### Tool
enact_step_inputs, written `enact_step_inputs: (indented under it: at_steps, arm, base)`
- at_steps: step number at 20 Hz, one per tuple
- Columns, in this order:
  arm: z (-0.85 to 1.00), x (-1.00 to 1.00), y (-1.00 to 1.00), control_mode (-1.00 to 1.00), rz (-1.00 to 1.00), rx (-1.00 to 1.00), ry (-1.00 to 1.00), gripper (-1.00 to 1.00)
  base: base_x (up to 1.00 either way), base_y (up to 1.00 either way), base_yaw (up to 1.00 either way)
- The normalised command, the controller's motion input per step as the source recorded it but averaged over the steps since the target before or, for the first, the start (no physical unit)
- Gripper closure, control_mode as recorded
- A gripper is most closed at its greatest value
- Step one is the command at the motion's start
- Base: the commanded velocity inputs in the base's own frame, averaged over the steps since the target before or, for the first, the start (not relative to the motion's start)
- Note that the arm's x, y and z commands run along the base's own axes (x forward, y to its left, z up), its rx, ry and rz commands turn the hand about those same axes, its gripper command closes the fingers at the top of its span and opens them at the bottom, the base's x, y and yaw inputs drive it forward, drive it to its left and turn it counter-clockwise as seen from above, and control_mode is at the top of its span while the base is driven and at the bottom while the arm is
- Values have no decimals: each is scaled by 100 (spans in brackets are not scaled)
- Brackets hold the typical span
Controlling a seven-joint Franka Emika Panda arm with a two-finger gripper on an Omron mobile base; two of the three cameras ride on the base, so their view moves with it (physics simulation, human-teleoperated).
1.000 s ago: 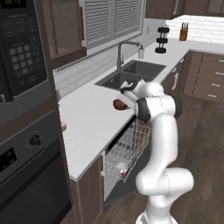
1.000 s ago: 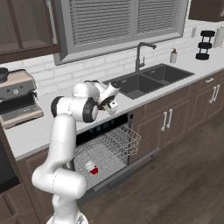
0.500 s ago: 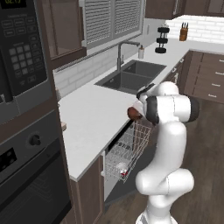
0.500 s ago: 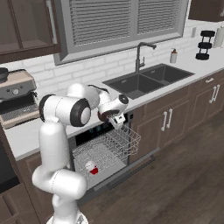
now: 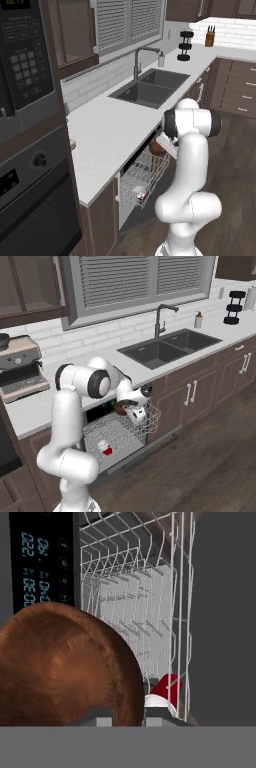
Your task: Pick up the cup and bowl from the counter, place them in the dishwasher, and close the dishwasher door.
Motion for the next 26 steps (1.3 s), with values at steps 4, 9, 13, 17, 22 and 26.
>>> enact_step_inputs:
  at_steps: [4,9,13,17,22,26]
  arm:
    - [-100,14,0,-100,2,6,0,100]
    - [-98,33,0,-100,2,2,1,100]
    - [-39,54,1,-100,0,0,3,100]
    - [-5,53,17,-100,0,0,3,100]
    - [-53,49,33,-100,3,0,9,100]
    - [-82,33,25,-100,2,0,10,100]
  base:
    - [0,0,0]
    - [0,0,0]
    - [0,0,0]
    - [0,0,0]
    - [0,0,0]
    - [0,0,0]
